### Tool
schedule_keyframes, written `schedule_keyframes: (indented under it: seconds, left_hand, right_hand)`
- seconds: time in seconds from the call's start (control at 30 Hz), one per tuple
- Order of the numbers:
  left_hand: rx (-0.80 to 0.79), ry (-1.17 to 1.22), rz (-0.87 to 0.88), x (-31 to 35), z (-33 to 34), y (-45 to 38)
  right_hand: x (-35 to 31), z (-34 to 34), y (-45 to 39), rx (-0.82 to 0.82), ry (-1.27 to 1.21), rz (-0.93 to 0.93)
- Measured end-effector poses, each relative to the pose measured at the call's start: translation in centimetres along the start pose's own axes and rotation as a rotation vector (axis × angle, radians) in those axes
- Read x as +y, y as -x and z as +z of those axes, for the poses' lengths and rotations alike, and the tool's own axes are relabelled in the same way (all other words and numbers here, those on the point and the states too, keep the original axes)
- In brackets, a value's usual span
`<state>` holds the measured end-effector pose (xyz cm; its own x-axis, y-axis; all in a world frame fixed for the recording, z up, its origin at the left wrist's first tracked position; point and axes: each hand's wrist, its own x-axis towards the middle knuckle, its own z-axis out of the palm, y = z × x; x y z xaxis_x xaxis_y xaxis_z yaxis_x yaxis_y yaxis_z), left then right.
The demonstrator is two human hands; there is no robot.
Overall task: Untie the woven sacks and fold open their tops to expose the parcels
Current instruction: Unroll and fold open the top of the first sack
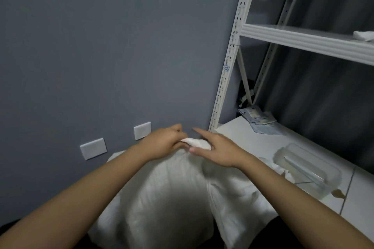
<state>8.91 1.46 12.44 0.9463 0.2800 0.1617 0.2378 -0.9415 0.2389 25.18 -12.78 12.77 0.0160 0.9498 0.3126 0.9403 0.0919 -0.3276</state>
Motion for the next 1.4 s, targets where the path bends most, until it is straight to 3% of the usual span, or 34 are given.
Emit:
schedule_keyframes:
  seconds: [0.03, 0.1, 0.17, 0.23, 0.3, 0.37, 0.4, 0.43, 0.5, 0.53, 0.57, 0.67, 0.73, 0.8, 0.83, 0.9, 0.97, 1.0, 1.03, 1.07, 1.13, 1.2, 1.23, 1.3, 1.33, 1.37, 1.4]
  left_hand:
    - [0.03, -0.148, 0.039, 0.4, 0.1, 0.1]
    - [-0.009, -0.189, 0.014, 0.4, 0.0, 0.1]
    - [-0.208, 0.176, -0.14, -0.2, -0.3, 0.2]
    - [-0.316, 0.444, -0.214, -0.7, -0.3, 0.5]
    - [-0.263, 0.297, -0.147, -0.2, 0.2, 0.8]
    - [-0.108, -0.102, -0.048, 0.8, 0.7, 0.9]
    - [-0.069, -0.14, -0.037, 1.0, 0.8, 1.0]
    - [-0.097, -0.067, -0.056, 0.9, 0.7, 1.1]
    - [-0.222, 0.262, -0.104, 0.6, 0.1, 1.3]
    - [-0.24, 0.318, -0.093, 0.5, 0.0, 1.5]
    - [-0.209, 0.254, -0.072, 0.3, -0.1, 1.7]
    - [0.025, -0.23, 0.044, 0.5, 0.7, 2.2]
    - [0.009, -0.175, 0.022, 0.2, 1.0, 2.5]
    - [-0.145, 0.149, -0.085, 0.0, 0.7, 2.8]
    - [-0.177, 0.251, -0.091, -0.1, 0.8, 3.0]
    - [-0.126, 0.078, 0.003, -0.2, 1.0, 3.1]
    - [0.018, -0.207, 0.101, 0.1, 1.3, 3.2]
    - [0.055, -0.256, 0.129, 0.1, 1.4, 3.2]
    - [0.009, -0.206, 0.117, 0.0, 1.4, 3.2]
    - [-0.103, -0.099, 0.059, -0.1, 1.2, 3.2]
    - [-0.376, 0.155, -0.132, -0.6, 0.9, 3.2]
    - [-0.401, 0.088, -0.139, -1.2, 0.7, 3.2]
    - [-0.329, -0.083, -0.092, -1.2, 0.7, 3.2]
    - [-0.014, -0.459, 0.099, -1.2, 1.2, 3.6]
    - [0.125, -0.484, 0.189, -1.5, 1.8, 3.9]
    - [0.162, -0.45, 0.227, -1.7, 2.0, 4.2]
    - [0.101, -0.319, 0.189, -2.0, 2.0, 4.7]
  right_hand:
    - [0.0, 0.4, 0.0, -0.053, -0.161, 0.071]
    - [-0.3, 0.4, 0.1, -0.047, -0.13, 0.028]
    - [0.7, 0.9, 0.4, 0.109, 0.289, -0.107]
    - [1.5, 1.4, 0.8, 0.167, 0.394, -0.171]
    - [0.5, 1.3, 1.1, 0.061, 0.141, -0.046]
    - [-0.1, 1.8, 1.1, -0.069, -0.226, 0.077]
    - [-0.3, 1.7, 1.1, -0.078, -0.221, 0.054]
    - [-0.4, 1.7, 0.9, -0.041, -0.05, -0.019]
    - [0.3, 2.2, 1.1, 0.058, 0.336, -0.148]
    - [0.6, 2.7, 1.0, 0.092, 0.366, -0.185]
    - [0.2, 2.9, 1.0, 0.049, 0.254, -0.142]
    - [-0.7, 3.2, 0.8, -0.091, -0.175, 0.089]
    - [-0.4, 3.1, 0.7, -0.028, 0.01, -0.031]
    - [0.2, 3.8, 1.3, 0.083, 0.402, -0.189]
    - [0.2, 4.2, 1.6, 0.12, 0.447, -0.211]
    - [-0.8, 4.6, 1.5, 0.088, 0.247, -0.076]
    - [-2.0, 4.5, 1.3, -0.116, -0.28, 0.24]
    - [-2.2, 4.5, 1.1, -0.166, -0.441, 0.331]
    - [-2.5, 4.4, 1.1, -0.156, -0.467, 0.307]
    - [-2.5, 4.4, 1.1, -0.092, -0.324, 0.196]
    - [-1.6, 5.2, 1.5, 0.099, 0.244, -0.065]
    - [-1.2, 6.0, 2.0, 0.159, 0.444, -0.138]
    - [-1.6, 6.3, 2.0, 0.1, 0.361, -0.062]
    - [-3.0, 6.0, 1.9, -0.053, 0.004, 0.157]
    - [-3.3, 6.1, 1.8, -0.119, -0.258, 0.258]
    - [-3.5, 6.2, 1.7, -0.105, -0.442, 0.319]
    - [-3.5, 6.2, 1.7, -0.026, -0.502, 0.346]
